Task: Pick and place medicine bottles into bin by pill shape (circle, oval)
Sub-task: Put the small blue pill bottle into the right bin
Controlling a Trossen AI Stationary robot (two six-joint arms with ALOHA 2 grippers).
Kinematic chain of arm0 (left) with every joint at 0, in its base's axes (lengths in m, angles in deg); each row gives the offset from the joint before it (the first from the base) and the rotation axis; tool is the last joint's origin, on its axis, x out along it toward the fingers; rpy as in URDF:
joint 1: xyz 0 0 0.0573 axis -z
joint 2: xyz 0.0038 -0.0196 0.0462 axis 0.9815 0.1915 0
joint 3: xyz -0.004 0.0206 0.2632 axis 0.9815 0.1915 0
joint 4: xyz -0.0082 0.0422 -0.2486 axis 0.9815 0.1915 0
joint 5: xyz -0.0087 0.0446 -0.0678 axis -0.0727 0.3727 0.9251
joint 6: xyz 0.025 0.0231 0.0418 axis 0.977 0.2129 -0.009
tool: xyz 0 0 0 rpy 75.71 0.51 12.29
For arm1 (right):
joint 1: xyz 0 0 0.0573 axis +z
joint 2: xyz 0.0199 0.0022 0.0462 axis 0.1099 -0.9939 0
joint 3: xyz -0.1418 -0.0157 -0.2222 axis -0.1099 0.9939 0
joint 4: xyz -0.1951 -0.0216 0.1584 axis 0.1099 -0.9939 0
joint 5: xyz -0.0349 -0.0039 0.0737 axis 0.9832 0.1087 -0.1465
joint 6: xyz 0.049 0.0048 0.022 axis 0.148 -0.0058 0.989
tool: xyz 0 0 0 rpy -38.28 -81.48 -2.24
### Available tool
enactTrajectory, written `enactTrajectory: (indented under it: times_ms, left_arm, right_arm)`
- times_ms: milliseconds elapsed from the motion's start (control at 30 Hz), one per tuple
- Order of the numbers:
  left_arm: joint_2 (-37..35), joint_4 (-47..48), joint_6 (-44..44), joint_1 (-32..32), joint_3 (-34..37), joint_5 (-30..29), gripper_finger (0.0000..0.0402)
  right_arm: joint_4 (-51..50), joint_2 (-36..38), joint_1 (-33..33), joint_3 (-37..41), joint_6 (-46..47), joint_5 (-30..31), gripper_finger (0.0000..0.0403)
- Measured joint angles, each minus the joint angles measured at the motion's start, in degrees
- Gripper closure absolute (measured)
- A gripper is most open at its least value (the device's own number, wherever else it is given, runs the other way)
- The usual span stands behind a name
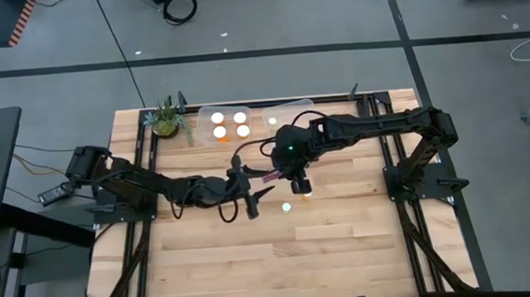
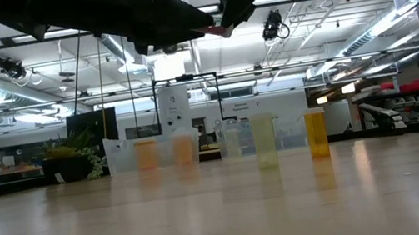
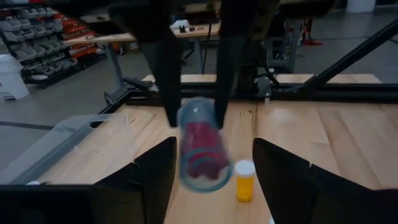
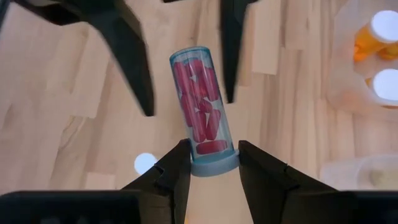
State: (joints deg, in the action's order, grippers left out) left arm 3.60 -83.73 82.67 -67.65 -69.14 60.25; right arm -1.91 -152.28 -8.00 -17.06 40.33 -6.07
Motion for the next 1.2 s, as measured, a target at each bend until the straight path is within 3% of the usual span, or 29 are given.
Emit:
enactTrajectory:
  times_ms: [800,1200]
  left_arm:
    - [-0.05,-0.26,-0.49,-0.02,0.04,-1.62,0.0297]
    - [-0.16,-0.68,-0.53,-0.01,0.04,-2.44,0.0284]
  right_arm:
    - [-0.55,0.0,0.0,0.0,1.76,0.9,0.0269]
    - [-0.43,1.48,0.0,-0.02,-2.08,2.03,0.0261]
